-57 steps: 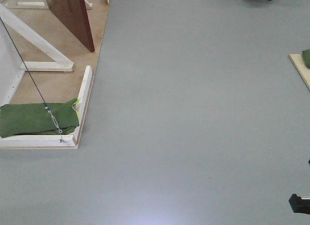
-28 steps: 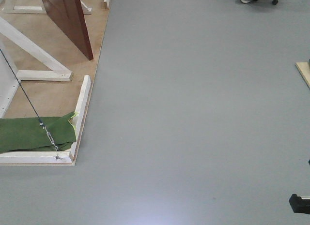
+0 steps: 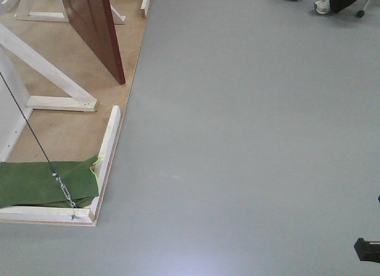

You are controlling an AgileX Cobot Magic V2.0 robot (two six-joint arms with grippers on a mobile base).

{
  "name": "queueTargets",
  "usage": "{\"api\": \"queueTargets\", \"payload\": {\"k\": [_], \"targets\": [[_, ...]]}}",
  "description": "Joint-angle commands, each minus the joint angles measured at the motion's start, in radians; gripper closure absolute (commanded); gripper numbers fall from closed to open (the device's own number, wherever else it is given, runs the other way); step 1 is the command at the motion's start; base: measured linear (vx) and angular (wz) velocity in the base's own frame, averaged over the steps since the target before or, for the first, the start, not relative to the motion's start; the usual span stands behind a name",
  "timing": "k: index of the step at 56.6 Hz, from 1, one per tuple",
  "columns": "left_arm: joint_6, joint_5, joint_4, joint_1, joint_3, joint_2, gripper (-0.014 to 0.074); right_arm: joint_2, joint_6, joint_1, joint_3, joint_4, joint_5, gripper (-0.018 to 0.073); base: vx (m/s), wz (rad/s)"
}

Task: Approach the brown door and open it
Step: 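Drive forward alongside the brown door, passing its edge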

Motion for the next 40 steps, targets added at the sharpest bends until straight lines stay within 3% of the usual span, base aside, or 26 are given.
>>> {"api": "queueTargets", "payload": {"k": [1,40], "targets": [[-0.002,-0.077,0.000,-0.002,-0.018,-0.017,0.0600,-0.015,-0.005,-0.004,0.005,-0.006,-0.082,0.0559,0.25,0.08],[-0.002,-0.077,0.000,-0.002,-0.018,-0.017,0.0600,-0.017,-0.005,-0.001,0.005,-0.006,-0.082,0.0559,0.23,0.00]]}}
